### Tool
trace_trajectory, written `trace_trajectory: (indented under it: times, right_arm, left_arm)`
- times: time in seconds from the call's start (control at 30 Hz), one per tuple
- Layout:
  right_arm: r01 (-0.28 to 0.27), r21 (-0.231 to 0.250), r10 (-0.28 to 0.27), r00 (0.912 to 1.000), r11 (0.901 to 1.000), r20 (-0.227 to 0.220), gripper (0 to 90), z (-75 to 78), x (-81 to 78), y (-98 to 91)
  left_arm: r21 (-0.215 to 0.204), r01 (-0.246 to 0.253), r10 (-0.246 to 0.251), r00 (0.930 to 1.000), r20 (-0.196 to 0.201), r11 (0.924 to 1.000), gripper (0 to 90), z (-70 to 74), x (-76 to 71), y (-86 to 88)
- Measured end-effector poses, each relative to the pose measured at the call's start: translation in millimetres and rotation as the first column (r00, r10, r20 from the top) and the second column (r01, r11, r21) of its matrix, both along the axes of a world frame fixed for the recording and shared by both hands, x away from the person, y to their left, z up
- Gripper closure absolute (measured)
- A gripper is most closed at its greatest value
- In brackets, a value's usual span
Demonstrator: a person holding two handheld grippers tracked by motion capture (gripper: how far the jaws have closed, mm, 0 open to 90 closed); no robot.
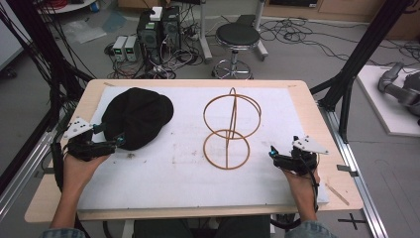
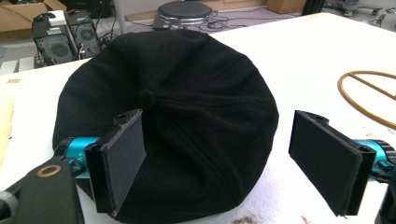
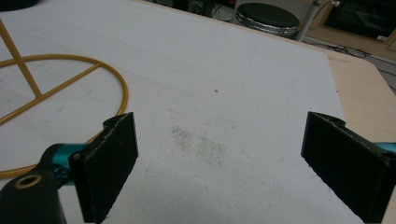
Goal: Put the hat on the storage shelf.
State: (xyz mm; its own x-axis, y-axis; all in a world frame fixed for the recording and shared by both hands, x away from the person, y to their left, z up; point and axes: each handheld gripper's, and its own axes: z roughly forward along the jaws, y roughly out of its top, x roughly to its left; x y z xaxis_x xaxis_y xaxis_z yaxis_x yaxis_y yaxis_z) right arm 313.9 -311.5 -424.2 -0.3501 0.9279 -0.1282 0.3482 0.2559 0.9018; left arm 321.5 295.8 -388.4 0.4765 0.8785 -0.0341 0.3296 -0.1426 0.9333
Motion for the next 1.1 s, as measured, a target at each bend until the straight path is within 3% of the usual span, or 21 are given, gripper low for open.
trace_trajectory:
  times: [0.4,0.63,1.03,1.1]
  right_arm:
    - [0.000,-0.003,0.000,1.0000,1.0000,-0.006,10.6,-0.8,-1.4,0.1]
    - [0.003,-0.015,-0.003,1.0000,0.9999,-0.007,10.6,-0.9,-3.3,-1.7]
    - [0.013,-0.017,-0.013,0.9999,0.9998,0.007,10.6,0.8,-9.9,-7.7]
    - [0.008,-0.019,-0.008,1.0000,0.9998,0.006,10.6,0.6,-9.3,-5.9]
  left_arm:
    - [-0.009,-0.001,0.001,1.0000,0.010,1.0000,19.1,0.9,1.2,0.3]
    - [-0.022,-0.005,0.006,0.9993,0.038,0.9998,19.0,7.1,5.0,1.4]
    - [-0.033,-0.025,0.026,0.9985,0.049,0.9991,18.9,1.2,33.0,1.2]
    - [-0.054,-0.022,0.024,0.9987,0.045,0.9983,19.0,-1.3,38.8,1.2]
